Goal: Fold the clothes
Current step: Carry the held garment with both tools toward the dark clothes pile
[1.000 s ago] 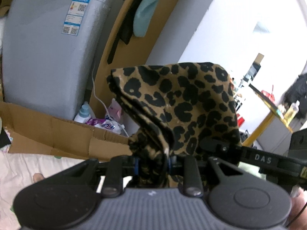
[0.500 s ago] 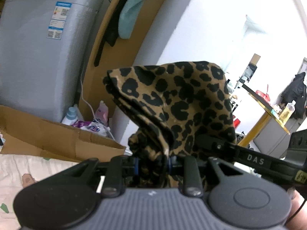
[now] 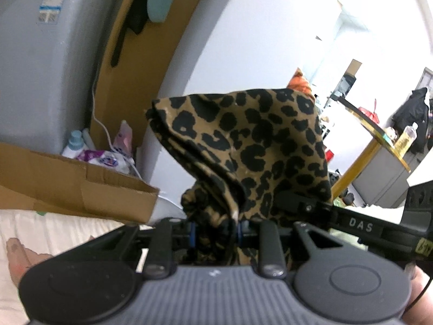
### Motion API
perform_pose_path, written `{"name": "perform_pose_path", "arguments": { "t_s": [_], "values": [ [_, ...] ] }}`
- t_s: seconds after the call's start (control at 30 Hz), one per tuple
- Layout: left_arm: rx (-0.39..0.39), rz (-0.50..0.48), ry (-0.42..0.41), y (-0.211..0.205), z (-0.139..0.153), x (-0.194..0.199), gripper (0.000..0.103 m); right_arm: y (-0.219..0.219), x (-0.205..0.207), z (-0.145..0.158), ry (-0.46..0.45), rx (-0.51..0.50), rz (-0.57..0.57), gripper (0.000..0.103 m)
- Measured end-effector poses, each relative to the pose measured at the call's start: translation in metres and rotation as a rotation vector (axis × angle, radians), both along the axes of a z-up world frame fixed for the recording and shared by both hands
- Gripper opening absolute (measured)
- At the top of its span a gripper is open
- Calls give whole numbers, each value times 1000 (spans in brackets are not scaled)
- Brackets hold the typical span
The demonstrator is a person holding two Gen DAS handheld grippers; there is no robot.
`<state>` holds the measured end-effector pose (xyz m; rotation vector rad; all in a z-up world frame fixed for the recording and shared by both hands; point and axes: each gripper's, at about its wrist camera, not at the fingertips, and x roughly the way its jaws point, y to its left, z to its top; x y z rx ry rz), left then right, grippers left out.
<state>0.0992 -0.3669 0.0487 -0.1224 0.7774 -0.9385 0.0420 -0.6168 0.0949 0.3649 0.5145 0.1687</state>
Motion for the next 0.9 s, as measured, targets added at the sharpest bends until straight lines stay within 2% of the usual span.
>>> {"name": "perform_pose_path", "arguments": {
  "t_s": [0.37, 0.7, 0.9],
  "values": [
    [-29, -102, 56, -38, -67, 9, 27, -44, 0, -55, 38, -2, -27, 7],
    [-66, -198, 139, -69, -139, 13, 27, -79, -7, -130, 86, 19, -117, 7],
    [-60, -233, 194, -86, -189, 18, 27, -91, -11, -180, 112, 27, -170, 7]
  ]
}}
